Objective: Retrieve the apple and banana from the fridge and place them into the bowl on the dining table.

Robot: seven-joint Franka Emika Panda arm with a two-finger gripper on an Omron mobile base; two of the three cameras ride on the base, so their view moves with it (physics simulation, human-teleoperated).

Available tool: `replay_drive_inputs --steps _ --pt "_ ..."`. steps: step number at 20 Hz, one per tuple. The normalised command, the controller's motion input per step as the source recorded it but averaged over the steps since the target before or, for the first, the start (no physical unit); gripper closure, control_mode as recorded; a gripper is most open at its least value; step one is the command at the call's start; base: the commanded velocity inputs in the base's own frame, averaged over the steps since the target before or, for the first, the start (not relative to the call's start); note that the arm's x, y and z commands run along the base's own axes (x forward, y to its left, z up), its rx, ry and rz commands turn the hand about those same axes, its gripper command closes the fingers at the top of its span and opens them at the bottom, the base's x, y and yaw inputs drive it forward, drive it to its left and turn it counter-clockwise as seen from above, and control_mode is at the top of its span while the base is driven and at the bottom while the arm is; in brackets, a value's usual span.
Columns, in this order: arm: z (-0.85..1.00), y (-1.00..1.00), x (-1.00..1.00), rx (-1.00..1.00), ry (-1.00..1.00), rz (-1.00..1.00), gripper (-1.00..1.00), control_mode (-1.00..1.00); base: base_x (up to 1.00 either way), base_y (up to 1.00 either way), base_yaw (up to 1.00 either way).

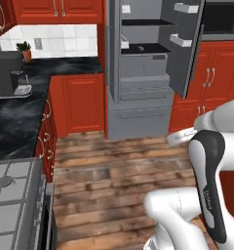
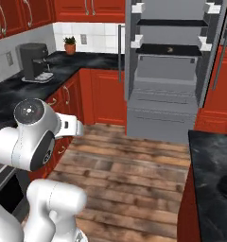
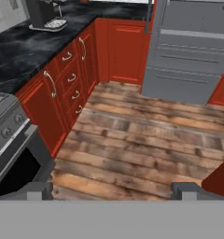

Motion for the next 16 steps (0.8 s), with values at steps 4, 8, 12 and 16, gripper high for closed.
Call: replay_drive_inputs --steps 4,8,12,16 --pt "0.00 0.00 0.00 0.00 0.00 0.00 -1.00 1.00 1.00 -0.36 -0.04" --pt "0.00 0.00 0.00 0.00 0.00 0.00 -1.00 1.00 0.98 -0.50 -0.02" --pt "0.00 0.00 0.00 0.00 0.00 0.00 -1.00 1.00 0.88 -0.58 0.00" --pt "0.00 0.00 0.00 0.00 0.00 0.00 -1.00 1.00 0.70 -0.62 0.00"
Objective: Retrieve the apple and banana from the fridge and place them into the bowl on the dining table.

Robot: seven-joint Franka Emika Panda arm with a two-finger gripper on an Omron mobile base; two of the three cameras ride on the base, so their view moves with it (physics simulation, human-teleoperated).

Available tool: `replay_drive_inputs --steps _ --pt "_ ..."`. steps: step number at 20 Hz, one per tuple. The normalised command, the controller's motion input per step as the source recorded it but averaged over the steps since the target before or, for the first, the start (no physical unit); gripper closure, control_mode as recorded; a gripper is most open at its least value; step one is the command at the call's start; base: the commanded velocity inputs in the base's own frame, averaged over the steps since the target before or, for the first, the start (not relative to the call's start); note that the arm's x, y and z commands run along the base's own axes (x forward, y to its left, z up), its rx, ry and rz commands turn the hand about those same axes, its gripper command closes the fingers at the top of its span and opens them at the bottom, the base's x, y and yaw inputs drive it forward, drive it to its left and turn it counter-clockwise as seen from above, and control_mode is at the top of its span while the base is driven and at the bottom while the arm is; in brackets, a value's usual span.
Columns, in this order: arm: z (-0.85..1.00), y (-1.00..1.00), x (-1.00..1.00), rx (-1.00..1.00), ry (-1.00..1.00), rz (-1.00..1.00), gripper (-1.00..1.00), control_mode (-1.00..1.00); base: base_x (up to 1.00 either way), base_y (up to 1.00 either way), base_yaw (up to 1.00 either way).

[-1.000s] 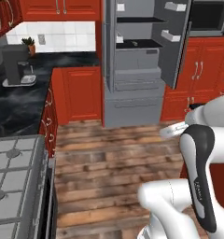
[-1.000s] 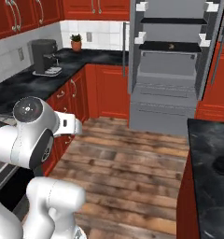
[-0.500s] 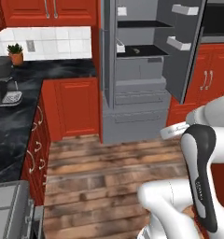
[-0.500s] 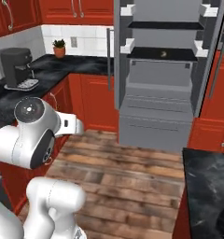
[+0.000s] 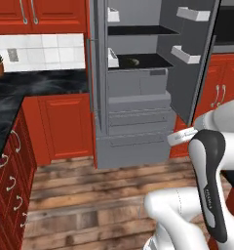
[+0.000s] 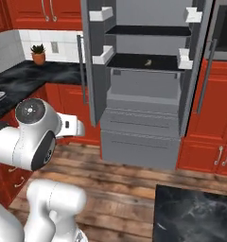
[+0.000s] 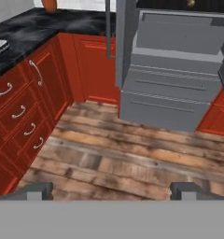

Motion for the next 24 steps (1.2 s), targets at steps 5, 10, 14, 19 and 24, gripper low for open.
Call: replay_drive_inputs --steps 5,10,14,19,24 --pt "0.00 0.00 0.00 0.00 0.00 0.00 -1.00 1.00 0.85 -0.16 0.00" --pt "0.00 0.00 0.00 0.00 0.00 0.00 -1.00 1.00 0.86 -0.16 -0.03" --pt "0.00 0.00 0.00 0.00 0.00 0.00 -1.00 1.00 0.49 -0.51 -0.02" --pt "0.00 0.00 0.00 0.00 0.00 0.00 -1.00 1.00 0.54 -0.30 -0.01" --pt "0.00 0.00 0.00 0.00 0.00 0.00 -1.00 1.00 0.65 -0.18 -0.01"
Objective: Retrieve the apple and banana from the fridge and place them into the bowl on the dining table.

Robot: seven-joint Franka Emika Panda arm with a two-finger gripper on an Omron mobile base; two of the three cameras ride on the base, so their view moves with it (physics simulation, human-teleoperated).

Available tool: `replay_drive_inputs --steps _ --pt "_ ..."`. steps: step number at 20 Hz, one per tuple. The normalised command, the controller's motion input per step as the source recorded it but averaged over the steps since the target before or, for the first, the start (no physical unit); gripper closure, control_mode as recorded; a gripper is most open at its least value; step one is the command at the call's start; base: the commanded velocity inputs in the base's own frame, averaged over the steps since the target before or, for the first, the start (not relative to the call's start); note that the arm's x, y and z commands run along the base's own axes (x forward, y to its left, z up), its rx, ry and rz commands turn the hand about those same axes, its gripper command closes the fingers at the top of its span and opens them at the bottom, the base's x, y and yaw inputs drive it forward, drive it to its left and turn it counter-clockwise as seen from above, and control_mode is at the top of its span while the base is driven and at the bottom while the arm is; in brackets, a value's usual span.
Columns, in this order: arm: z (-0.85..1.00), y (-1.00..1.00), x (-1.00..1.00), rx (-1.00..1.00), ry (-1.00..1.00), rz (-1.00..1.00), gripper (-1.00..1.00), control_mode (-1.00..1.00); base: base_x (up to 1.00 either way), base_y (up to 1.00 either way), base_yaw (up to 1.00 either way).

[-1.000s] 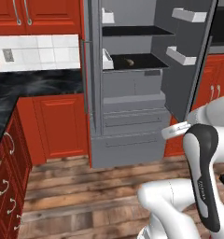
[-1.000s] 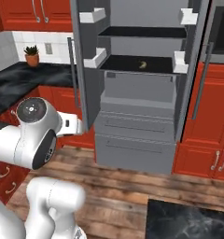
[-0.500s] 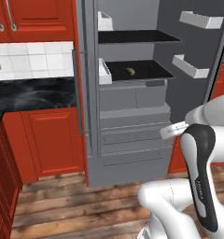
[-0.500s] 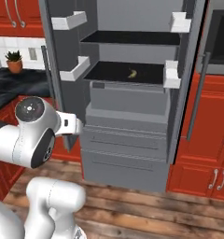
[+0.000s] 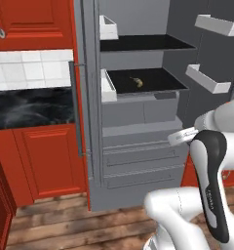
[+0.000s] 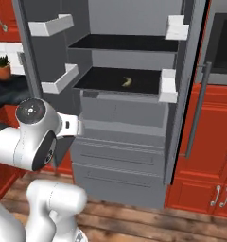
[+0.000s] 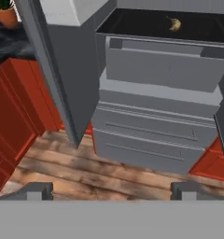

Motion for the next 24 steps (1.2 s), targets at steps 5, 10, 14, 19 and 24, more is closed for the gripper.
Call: replay_drive_inputs --steps 5,10,14,19,24 --pt "0.00 0.00 0.00 0.00 0.00 0.00 -1.00 1.00 0.50 -0.45 0.00" --pt "0.00 0.00 0.00 0.00 0.00 0.00 -1.00 1.00 0.58 -0.34 0.00" --pt "0.00 0.00 0.00 0.00 0.00 0.00 -1.00 1.00 0.70 -0.14 -0.01" --pt "0.00 0.00 0.00 0.00 0.00 0.00 -1.00 1.00 0.59 -0.24 -0.01" --pt "0.00 0.00 0.00 0.00 0.00 0.00 -1.00 1.00 0.27 -0.26 0.00"
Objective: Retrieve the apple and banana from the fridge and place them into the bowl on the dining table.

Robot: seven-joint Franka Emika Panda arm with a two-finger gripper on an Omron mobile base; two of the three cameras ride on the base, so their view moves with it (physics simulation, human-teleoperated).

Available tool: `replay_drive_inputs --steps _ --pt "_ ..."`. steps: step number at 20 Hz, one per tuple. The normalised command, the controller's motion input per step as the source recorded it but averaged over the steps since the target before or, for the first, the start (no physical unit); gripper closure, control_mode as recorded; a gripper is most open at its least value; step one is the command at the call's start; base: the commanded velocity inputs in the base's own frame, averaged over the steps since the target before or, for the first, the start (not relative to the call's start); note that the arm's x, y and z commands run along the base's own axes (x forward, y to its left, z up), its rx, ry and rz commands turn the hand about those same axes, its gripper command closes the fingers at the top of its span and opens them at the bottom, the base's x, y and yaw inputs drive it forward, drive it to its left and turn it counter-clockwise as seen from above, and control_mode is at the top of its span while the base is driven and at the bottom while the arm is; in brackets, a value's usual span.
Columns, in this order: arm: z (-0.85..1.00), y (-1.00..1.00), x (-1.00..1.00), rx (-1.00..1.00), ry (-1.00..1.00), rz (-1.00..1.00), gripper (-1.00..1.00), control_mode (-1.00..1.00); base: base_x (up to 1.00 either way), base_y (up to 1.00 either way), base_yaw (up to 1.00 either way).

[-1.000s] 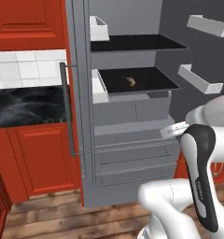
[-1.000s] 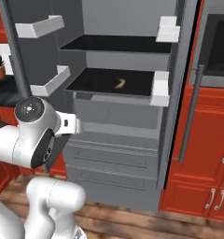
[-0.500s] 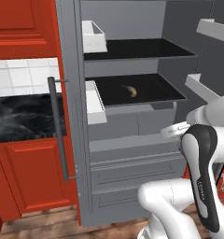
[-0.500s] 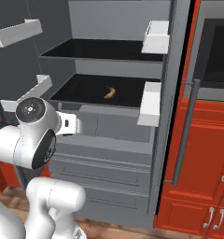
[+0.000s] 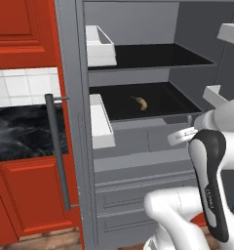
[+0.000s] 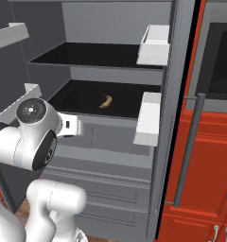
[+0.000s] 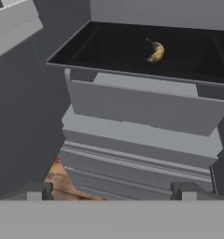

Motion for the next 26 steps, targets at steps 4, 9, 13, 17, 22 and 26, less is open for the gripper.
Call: replay_drive_inputs --steps 4,9,13,17,22,26 --pt "0.00 0.00 0.00 0.00 0.00 0.00 -1.00 1.00 0.23 -0.19 0.00" --pt "0.00 0.00 0.00 0.00 0.00 0.00 -1.00 1.00 0.23 -0.01 0.00" --pt "-0.03 0.00 0.23 0.02 0.00 -0.01 -1.00 -1.00 0.13 0.00 0.00" --pt "-0.04 -0.01 0.68 0.07 0.02 -0.07 -1.00 -1.00 0.00 0.00 0.00" --pt "0.00 -0.10 0.59 0.10 0.13 -0.02 -1.00 -1.00 0.00 0.00 0.00" --pt "0.00 -0.12 0.49 0.06 0.22 -0.01 -1.00 -1.00 0.00 0.00 0.00"
